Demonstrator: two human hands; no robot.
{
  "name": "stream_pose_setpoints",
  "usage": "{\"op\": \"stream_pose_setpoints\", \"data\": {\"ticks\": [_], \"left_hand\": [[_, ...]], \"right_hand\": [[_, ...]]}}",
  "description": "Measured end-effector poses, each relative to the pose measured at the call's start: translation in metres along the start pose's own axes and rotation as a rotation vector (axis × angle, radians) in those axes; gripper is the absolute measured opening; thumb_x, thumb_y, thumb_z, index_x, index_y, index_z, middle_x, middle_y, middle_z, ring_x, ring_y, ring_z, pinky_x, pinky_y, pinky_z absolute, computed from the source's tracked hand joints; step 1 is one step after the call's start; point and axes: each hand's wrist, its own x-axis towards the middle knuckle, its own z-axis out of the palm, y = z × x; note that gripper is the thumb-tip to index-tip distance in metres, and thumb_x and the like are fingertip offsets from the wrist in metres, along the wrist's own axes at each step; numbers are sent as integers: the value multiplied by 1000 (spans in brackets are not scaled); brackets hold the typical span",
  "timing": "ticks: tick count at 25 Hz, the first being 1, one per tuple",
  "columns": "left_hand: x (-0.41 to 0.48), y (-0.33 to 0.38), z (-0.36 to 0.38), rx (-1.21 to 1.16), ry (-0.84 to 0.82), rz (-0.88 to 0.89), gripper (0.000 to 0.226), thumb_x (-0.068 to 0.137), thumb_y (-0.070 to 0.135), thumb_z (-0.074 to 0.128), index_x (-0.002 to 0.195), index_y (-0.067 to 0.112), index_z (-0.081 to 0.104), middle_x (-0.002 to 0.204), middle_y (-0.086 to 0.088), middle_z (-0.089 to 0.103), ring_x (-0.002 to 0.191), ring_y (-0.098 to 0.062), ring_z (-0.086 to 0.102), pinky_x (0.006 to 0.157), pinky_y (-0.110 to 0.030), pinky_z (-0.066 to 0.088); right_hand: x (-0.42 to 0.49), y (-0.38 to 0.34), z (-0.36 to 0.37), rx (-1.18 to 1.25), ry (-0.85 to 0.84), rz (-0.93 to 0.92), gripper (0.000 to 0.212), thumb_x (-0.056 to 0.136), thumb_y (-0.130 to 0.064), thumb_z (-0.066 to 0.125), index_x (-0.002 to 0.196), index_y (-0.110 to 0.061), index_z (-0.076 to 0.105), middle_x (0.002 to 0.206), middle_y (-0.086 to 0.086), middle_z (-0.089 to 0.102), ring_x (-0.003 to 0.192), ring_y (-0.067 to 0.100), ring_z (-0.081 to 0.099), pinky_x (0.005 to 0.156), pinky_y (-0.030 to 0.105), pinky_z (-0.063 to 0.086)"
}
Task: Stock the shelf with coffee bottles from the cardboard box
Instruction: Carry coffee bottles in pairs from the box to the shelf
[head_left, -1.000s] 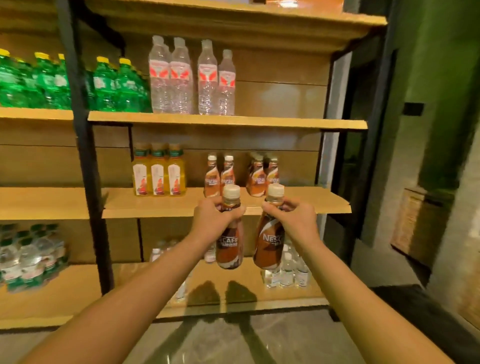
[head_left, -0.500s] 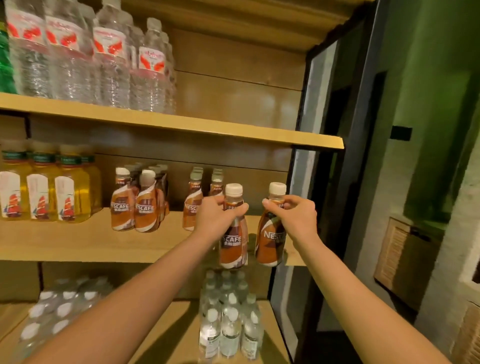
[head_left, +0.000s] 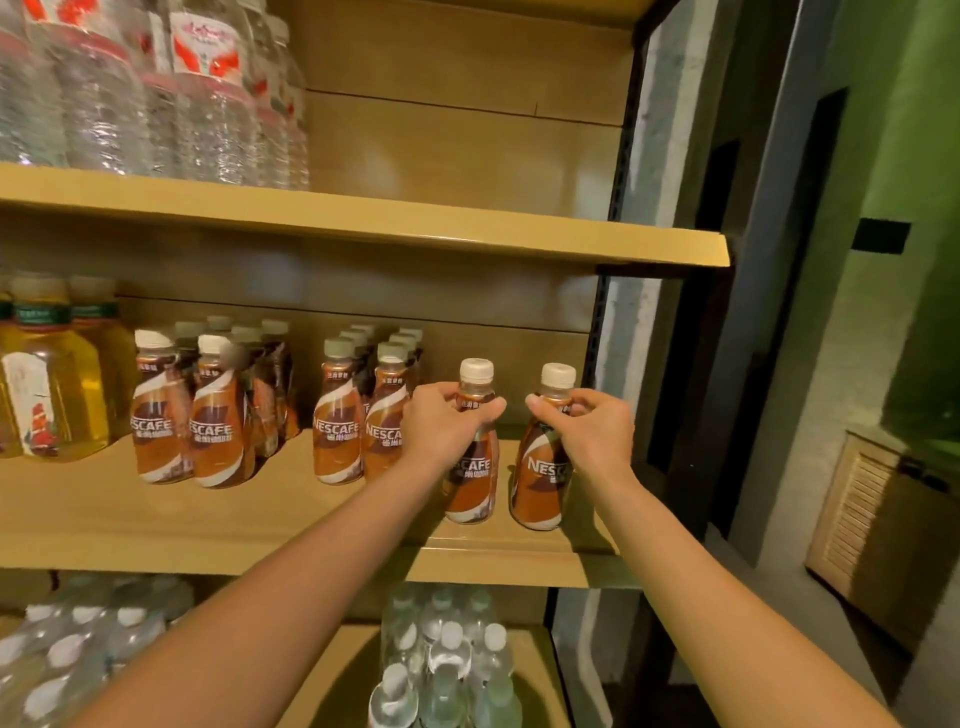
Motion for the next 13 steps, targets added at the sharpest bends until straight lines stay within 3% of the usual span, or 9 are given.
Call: {"op": "stream_pose_setpoints", "data": {"ticks": [4,8,13], "left_hand": [[11,-9,16,72,55,20,48,71,37,76,111,14,64,107,-1,69,102,-15,62,86,-32,50],[8,-14,23,114,94,90,50,73,43,73,113,18,59,102,6,64,97,-11,58,84,-30,48],[-15,-39,3,103,-309,-25,51,74,34,75,115,23,47,101,11,58,97,-8,56,86,-27,45]], "right_hand": [[9,8,9,-34,47,-6,44,69,-40,79,105,-17,67,102,0,70,92,12,62,86,36,54],[4,13,16,-47,35,-45,50,71,-48,74,111,-20,62,106,-1,68,98,15,63,88,42,54],[-14,39,-8,11,-304,50,78,75,-45,72,139,-18,36,127,-3,56,115,14,55,96,32,48]]}}
